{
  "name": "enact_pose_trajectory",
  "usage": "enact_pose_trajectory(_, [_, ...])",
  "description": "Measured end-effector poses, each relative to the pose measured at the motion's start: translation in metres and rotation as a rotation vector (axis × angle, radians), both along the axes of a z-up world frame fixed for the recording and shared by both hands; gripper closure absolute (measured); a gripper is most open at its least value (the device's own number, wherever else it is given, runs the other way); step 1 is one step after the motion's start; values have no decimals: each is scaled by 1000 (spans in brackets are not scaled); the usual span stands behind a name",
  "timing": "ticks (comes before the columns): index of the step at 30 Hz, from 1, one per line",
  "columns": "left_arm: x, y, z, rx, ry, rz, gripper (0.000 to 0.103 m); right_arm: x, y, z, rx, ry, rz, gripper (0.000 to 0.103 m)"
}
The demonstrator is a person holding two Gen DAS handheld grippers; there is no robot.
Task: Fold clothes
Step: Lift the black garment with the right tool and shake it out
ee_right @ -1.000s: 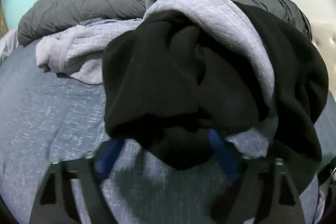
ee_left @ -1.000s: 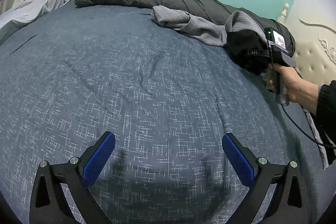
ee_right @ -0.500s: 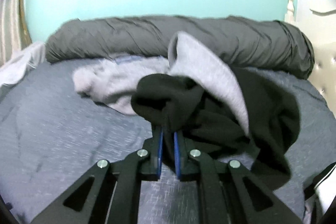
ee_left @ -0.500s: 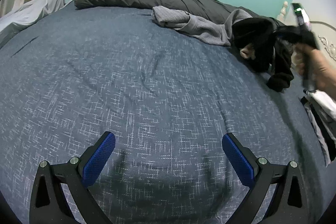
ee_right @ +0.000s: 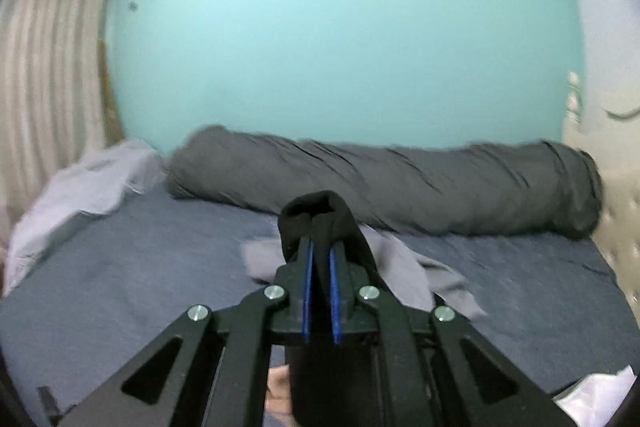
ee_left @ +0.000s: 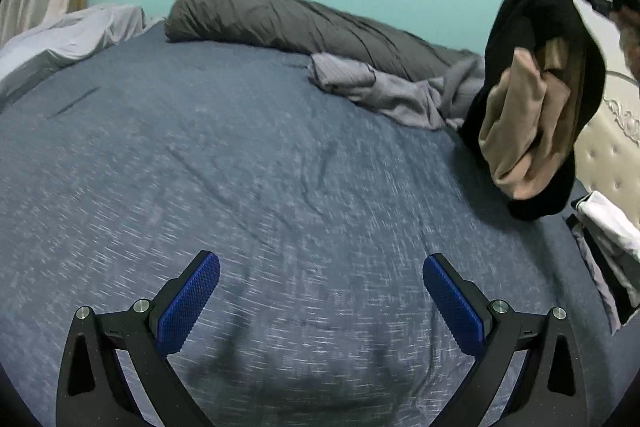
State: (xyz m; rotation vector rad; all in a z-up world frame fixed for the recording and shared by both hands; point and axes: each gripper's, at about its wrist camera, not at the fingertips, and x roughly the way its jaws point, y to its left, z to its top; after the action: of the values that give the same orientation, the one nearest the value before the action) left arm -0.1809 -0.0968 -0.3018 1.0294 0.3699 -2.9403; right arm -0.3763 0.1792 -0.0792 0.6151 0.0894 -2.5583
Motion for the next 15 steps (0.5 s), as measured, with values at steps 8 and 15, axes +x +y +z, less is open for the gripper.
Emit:
enact_pose_trajectory(8, [18, -39, 11, 2, 24, 82, 0, 33, -51, 37, 2, -5, 110, 96])
enact_pose_trajectory(15, [24, -55, 9, -11, 23, 102, 0, 29, -85, -86, 141, -193, 66, 95])
